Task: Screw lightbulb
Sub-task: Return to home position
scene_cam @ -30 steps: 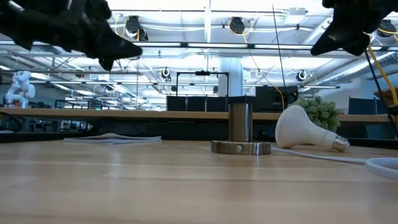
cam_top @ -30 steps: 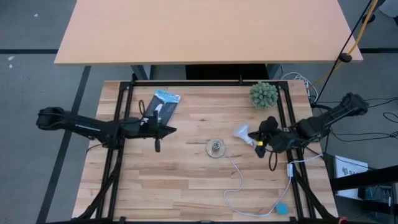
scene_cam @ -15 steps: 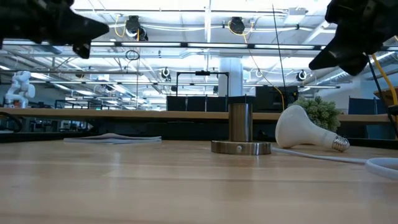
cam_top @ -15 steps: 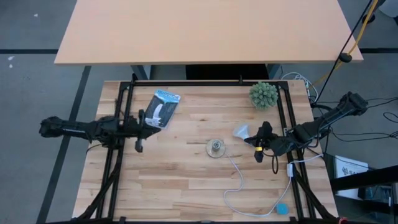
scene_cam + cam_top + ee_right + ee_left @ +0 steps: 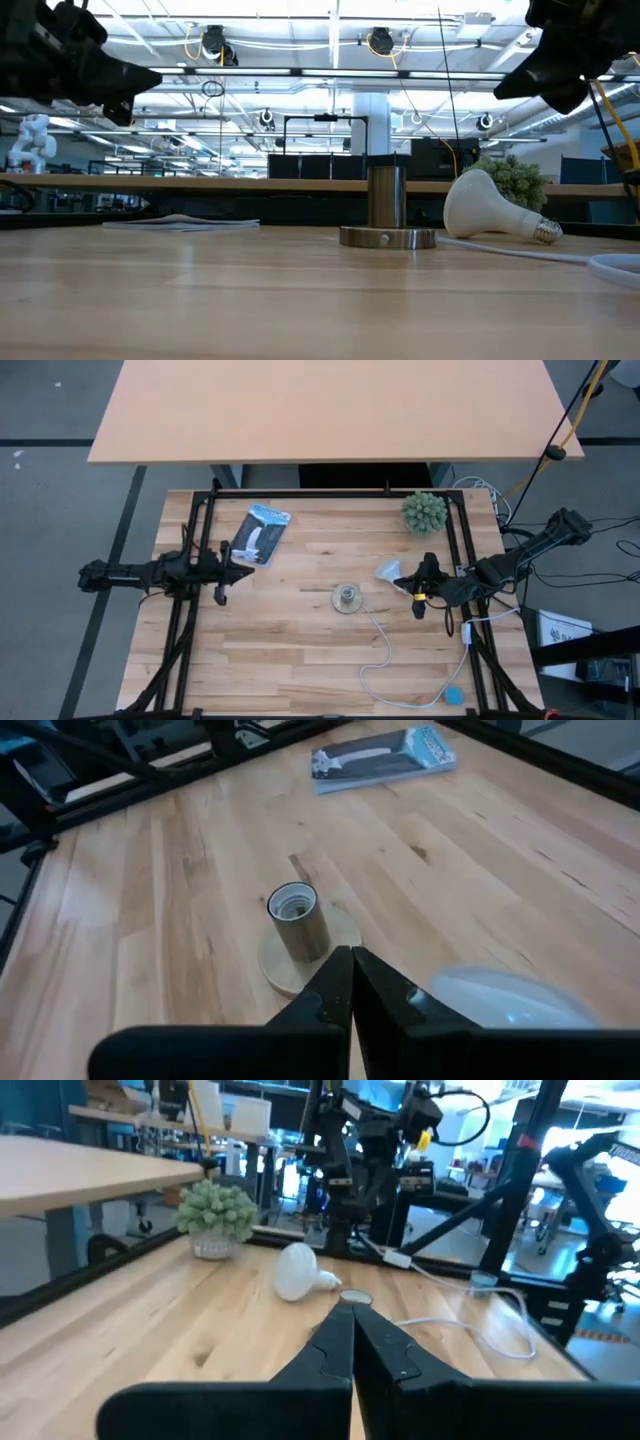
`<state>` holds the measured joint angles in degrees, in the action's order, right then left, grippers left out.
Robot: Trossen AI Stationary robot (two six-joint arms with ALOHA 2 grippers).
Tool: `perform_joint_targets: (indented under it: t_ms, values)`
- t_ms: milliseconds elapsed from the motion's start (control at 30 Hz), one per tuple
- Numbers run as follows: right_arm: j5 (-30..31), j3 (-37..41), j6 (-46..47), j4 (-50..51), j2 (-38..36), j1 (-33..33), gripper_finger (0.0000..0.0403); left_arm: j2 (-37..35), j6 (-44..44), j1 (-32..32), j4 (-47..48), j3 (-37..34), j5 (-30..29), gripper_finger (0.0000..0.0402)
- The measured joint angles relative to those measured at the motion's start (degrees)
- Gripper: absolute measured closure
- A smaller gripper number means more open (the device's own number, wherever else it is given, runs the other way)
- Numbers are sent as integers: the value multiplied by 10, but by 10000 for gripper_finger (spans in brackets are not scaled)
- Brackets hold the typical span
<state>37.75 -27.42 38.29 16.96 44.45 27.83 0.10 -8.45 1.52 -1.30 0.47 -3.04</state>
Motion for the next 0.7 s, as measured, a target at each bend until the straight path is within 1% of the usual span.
perform_joint_targets:
  t_ms: [267, 567, 633, 700]
  values:
    - [0, 0, -4, -4, 0, 0, 403, 9, 53, 0, -1, 0, -18, 401]
    - [0, 0, -5, -4, 0, 0, 403, 35, 63, 0, -22, 0, -189, 401]
    - [0, 0, -9, -4, 0, 0, 403, 41, 72, 0, -22, 0, -217, 401]
    - [0, 0, -16, -4, 0, 0, 403, 45, 74, 0, -22, 0, -228, 401]
